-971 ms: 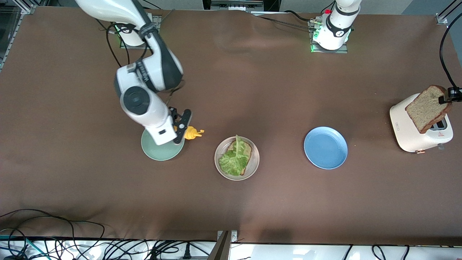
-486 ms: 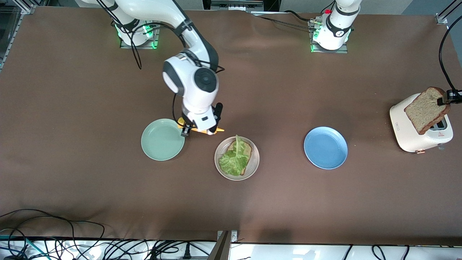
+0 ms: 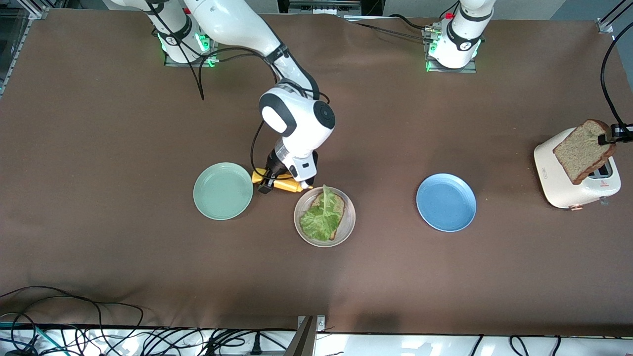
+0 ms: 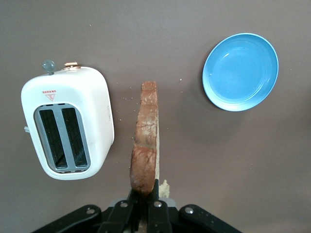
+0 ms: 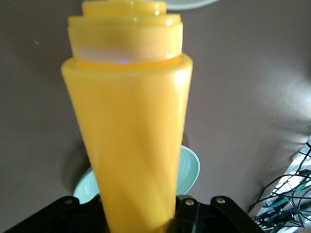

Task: Make sandwich on beige plate with both arms
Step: 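Tilt the yellow bottle over the lettuce with the right gripper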

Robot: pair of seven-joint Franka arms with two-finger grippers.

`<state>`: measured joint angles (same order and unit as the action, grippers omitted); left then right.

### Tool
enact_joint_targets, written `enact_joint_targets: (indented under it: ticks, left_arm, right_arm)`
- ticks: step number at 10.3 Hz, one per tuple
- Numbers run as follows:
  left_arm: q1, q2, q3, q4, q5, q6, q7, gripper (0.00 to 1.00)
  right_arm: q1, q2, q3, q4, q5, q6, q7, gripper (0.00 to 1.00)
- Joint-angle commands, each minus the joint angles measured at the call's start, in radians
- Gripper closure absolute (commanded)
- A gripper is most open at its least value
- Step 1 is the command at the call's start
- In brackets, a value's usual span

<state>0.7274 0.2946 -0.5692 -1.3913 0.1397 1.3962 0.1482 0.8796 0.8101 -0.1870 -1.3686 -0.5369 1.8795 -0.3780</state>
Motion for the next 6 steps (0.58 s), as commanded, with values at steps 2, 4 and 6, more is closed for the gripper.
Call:
enact_joint_targets:
  ticks: [2, 4, 6]
  left_arm:
    - [0.001, -0.006, -0.001, -0.003, -0.018, 0.000, -0.009, 1.00]
    - [0.001, -0.008, -0.003, -0.003, -0.018, -0.005, -0.010, 1.00]
    - [0.001, -0.009, -0.003, -0.003, -0.018, -0.006, -0.010, 1.00]
  right_arm:
    - [0.012, 0.052, -0.028, 0.045, -0.072, 0.000, 0.016, 1.00]
    - [0.027, 0.073, -0.034, 0.045, -0.081, 0.009, 0.065, 1.00]
    - [0.028, 0.077, -0.034, 0.045, -0.094, 0.010, 0.071, 1.00]
